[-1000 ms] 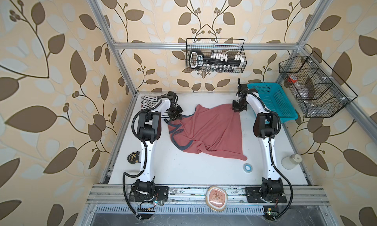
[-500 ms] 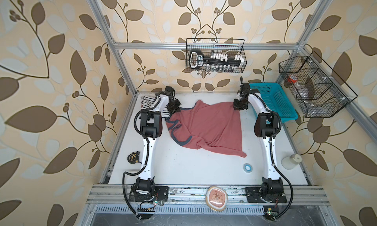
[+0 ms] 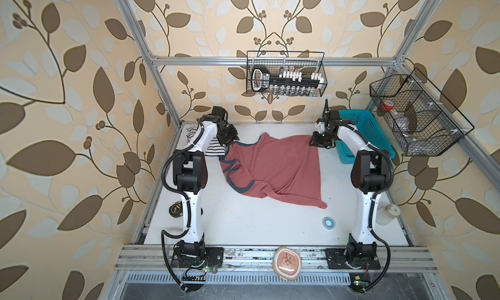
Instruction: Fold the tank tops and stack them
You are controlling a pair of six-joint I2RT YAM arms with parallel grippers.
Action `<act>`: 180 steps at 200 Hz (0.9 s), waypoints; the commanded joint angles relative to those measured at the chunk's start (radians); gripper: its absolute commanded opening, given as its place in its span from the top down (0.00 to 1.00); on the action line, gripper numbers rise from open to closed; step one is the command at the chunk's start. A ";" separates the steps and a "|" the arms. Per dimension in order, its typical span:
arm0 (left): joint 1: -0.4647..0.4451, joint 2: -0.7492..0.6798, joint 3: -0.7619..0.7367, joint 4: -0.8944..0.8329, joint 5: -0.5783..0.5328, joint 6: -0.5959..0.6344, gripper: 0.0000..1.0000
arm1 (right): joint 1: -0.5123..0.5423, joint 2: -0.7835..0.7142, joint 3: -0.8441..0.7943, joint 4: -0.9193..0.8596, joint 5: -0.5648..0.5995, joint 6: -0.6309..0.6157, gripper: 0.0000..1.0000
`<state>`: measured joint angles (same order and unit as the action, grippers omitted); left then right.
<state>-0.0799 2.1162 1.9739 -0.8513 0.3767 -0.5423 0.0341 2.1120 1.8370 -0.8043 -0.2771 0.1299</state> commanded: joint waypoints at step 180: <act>-0.152 -0.046 -0.389 -0.104 -0.427 0.108 0.60 | 0.091 -0.654 -0.994 0.079 0.149 0.116 0.41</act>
<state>-0.2348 2.0583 1.5642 -0.9386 0.0372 -0.4255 0.1215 1.4353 0.8803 -0.7338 -0.0879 0.2462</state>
